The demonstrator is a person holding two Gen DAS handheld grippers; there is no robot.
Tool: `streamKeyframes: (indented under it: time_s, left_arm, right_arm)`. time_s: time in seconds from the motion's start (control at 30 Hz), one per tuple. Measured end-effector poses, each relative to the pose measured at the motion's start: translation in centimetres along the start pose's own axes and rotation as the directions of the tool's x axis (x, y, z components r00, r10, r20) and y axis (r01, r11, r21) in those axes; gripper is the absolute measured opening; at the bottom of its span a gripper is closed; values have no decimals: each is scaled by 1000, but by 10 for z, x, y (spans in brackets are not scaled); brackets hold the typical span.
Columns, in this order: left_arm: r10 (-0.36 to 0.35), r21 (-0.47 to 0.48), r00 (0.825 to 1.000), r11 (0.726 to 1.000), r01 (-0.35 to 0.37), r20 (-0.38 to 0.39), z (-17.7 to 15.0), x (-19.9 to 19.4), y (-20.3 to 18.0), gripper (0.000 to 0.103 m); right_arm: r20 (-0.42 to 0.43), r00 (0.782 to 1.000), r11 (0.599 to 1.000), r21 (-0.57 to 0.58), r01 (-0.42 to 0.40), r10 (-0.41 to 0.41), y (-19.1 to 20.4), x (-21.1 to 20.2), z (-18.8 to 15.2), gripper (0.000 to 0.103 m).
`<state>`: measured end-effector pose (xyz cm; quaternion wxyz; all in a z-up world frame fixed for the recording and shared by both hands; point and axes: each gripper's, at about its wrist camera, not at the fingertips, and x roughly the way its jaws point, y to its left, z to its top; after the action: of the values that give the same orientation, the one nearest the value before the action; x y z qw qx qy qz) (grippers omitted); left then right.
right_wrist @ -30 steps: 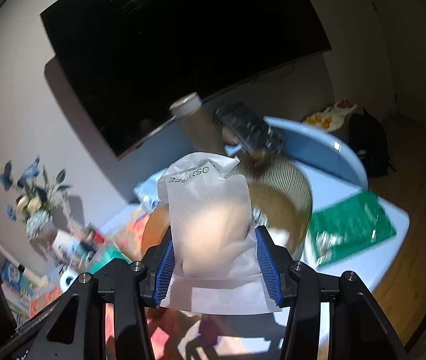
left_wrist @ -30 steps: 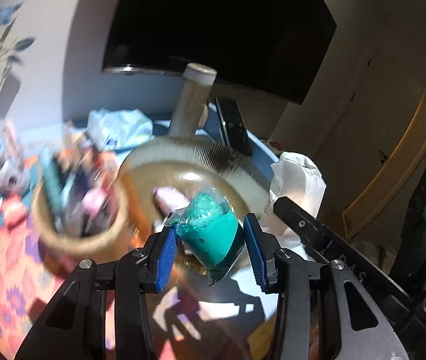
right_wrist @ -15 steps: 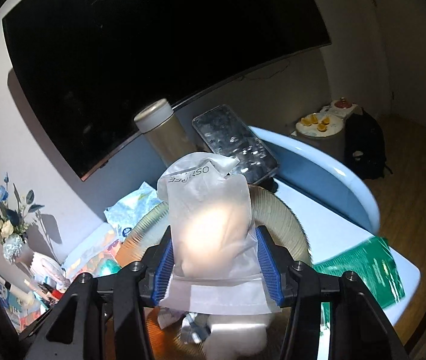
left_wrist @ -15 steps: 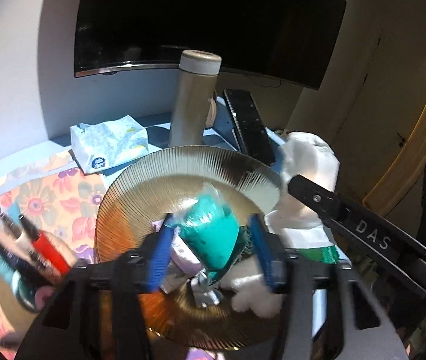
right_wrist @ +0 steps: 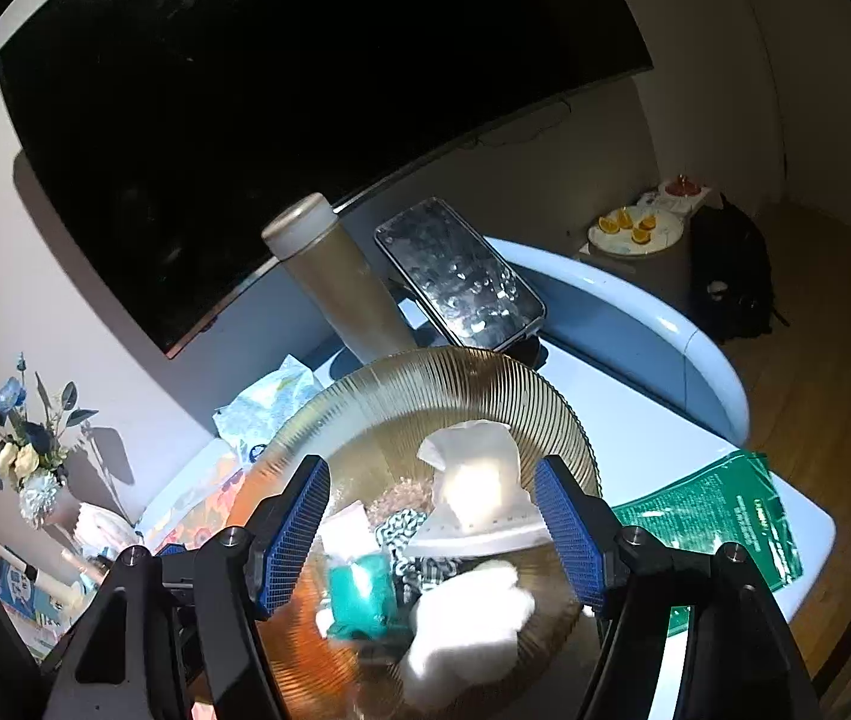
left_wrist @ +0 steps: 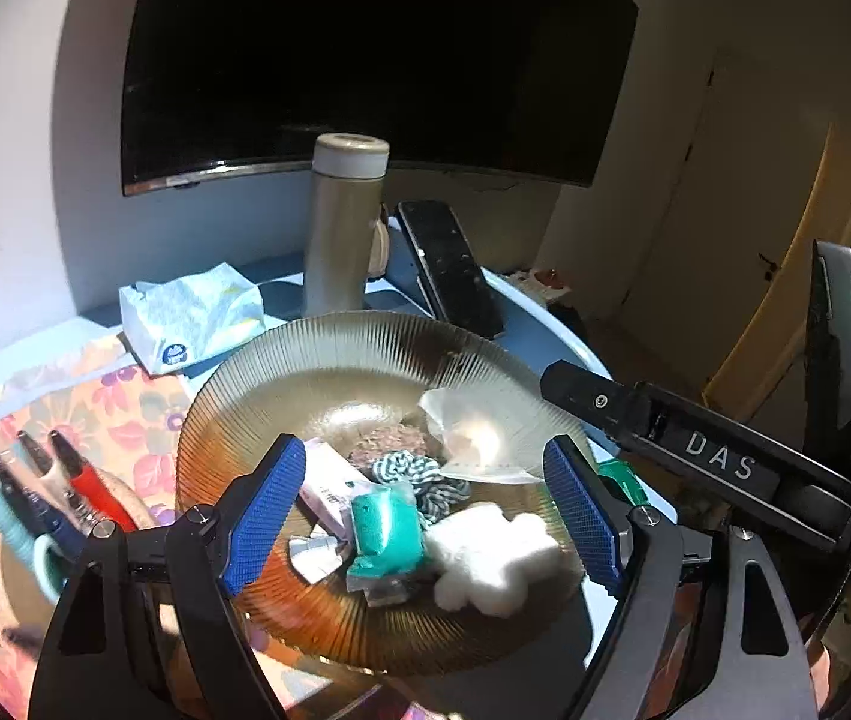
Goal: Organize soft objects
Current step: 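Move both open tools back over the desk toward the plush bunny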
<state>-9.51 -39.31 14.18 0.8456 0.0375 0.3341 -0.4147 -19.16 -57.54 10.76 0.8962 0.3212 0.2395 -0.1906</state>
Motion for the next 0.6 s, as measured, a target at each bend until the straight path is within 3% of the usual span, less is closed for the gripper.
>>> streamKeyframes:
  time_s: [0.3, 0.6]
  left_arm:
    - [1, 48, 999, 999, -4, 47, -9, -52, -23, 80]
    - [52, 18, 996, 998, -53, 66, -22, -101, -8, 80]
  right_arm:
    - [58, 998, 998, -49, -31, 34, 23, -50, -6, 74]
    - [56, 992, 985, -143, -102, 111, 70, -76, -31, 78]
